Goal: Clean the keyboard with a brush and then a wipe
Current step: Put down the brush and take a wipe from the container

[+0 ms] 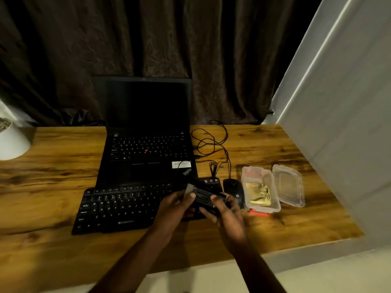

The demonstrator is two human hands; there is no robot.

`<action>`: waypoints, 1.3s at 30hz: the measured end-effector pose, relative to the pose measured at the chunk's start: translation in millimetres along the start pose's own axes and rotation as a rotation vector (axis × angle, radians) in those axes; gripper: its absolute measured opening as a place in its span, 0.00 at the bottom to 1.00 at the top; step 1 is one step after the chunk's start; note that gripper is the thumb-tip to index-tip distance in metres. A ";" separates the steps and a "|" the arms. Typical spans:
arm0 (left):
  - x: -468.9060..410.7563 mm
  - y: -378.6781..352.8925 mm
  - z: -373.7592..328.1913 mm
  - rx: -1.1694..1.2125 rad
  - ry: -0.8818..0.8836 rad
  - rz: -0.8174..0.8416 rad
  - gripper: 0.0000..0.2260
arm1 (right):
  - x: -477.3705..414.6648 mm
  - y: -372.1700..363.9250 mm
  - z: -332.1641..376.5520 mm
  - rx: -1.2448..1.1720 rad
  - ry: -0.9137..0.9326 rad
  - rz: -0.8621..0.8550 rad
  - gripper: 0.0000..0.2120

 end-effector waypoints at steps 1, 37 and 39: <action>-0.8 -2.3 -2.8 0.057 -0.013 -0.004 0.10 | 0.2 1.6 1.1 -0.024 -0.018 0.020 0.11; -14.4 -55.9 -33.8 0.023 -0.219 0.068 0.05 | 0.4 9.1 11.9 0.256 0.013 -0.053 0.41; -12.0 -55.8 -34.6 0.043 -0.218 0.063 0.04 | 0.3 10.4 8.4 0.256 0.014 -0.055 0.43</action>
Point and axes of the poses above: each hand's wrist, its own x-axis away from the middle knuckle, its own y-axis out of the back of the hand, z = x × y, the point moved 3 cm from there along -x, towards the middle knuckle, and after that the axes turned 5 degrees about -y, right-handed, at the moved point
